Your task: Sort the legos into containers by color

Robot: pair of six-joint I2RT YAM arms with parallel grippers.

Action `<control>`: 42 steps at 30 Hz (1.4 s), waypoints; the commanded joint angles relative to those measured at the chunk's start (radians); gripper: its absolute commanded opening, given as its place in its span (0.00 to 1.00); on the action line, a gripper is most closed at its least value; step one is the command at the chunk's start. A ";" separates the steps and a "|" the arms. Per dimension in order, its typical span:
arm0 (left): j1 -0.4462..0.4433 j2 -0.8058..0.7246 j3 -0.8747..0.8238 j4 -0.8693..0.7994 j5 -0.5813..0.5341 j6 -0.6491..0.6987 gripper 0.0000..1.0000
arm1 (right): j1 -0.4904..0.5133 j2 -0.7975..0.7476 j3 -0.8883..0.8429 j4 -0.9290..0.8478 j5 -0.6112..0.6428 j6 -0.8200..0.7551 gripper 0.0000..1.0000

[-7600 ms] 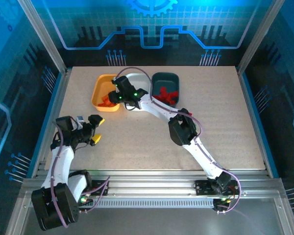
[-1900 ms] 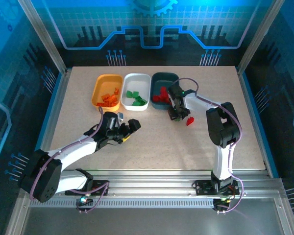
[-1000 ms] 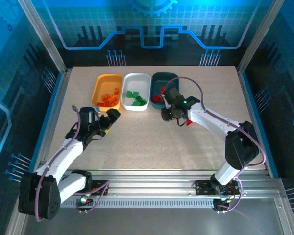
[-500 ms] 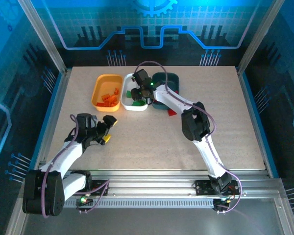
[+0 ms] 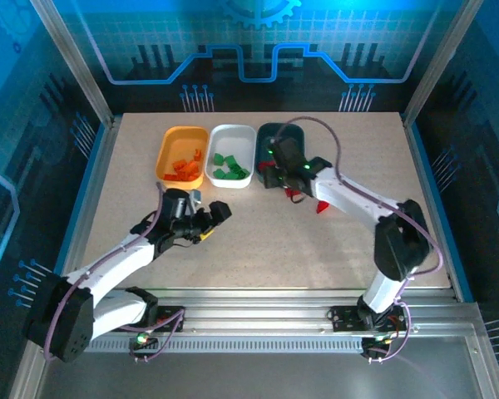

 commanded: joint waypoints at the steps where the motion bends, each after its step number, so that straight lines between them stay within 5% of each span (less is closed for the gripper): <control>1: -0.043 0.047 0.006 0.064 -0.050 0.023 0.99 | -0.051 -0.003 -0.157 0.102 0.008 0.030 0.72; 4: -0.060 0.083 0.025 0.080 -0.039 0.021 0.99 | -0.078 0.026 -0.188 0.127 0.003 -0.018 0.80; 15: -0.069 0.055 0.014 0.053 -0.064 0.037 0.99 | -0.134 0.227 -0.058 0.147 -0.089 -0.056 0.83; 32: -0.069 0.047 0.021 0.026 -0.083 0.054 0.99 | -0.149 0.328 0.014 0.096 -0.061 -0.017 0.60; 42: -0.069 0.051 0.030 0.026 -0.081 0.050 0.99 | -0.098 0.159 -0.122 0.132 -0.041 -0.015 0.49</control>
